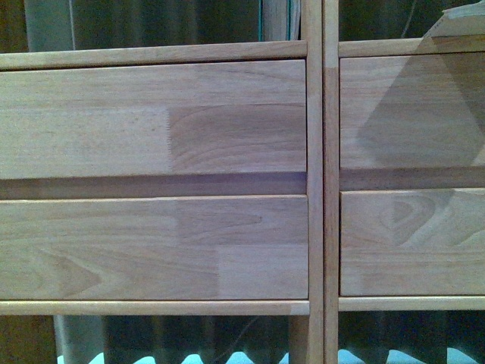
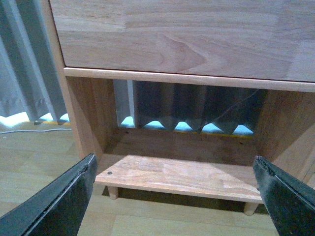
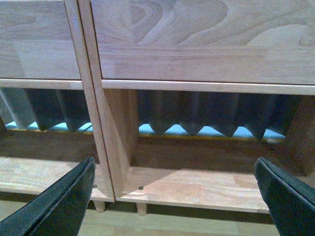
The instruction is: Organize books on shelf
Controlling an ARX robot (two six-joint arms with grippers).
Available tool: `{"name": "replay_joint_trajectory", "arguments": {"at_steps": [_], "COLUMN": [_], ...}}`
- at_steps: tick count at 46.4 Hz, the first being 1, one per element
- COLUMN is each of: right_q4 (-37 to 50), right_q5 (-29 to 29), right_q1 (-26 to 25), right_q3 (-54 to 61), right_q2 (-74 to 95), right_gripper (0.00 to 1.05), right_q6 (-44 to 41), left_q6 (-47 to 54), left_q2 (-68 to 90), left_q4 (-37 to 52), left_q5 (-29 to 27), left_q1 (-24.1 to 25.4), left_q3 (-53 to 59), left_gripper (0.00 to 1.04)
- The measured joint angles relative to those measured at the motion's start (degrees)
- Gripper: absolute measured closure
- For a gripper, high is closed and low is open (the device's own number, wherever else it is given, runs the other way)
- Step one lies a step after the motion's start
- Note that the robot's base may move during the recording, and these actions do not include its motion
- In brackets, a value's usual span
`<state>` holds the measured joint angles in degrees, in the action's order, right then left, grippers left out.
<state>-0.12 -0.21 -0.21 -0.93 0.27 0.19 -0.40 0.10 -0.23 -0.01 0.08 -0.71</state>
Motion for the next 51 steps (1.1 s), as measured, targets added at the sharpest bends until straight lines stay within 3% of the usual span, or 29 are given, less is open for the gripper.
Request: {"name": "replay_joint_trajectory", "arguments": {"at_steps": [46, 47, 51], "right_q4": [0.0, -0.3, -2.2], "right_q5": [0.0, -1.6, -20.4], "right_q1": [0.0, -0.3, -7.0], "right_q3": [0.0, 0.0, -2.7], "right_q2": [0.0, 0.3, 7.1], "right_gripper": [0.07, 0.07, 0.07], "right_q6": [0.0, 0.4, 4.9], "left_q6": [0.1, 0.1, 0.1], "left_q2": [0.0, 0.0, 0.0], "left_q4": [0.0, 0.0, 0.0], "left_q5": [0.0, 0.0, 0.0], "left_q1": [0.0, 0.0, 0.0], "left_q3": [0.0, 0.0, 0.0], "left_gripper": [0.07, 0.07, 0.07]}}
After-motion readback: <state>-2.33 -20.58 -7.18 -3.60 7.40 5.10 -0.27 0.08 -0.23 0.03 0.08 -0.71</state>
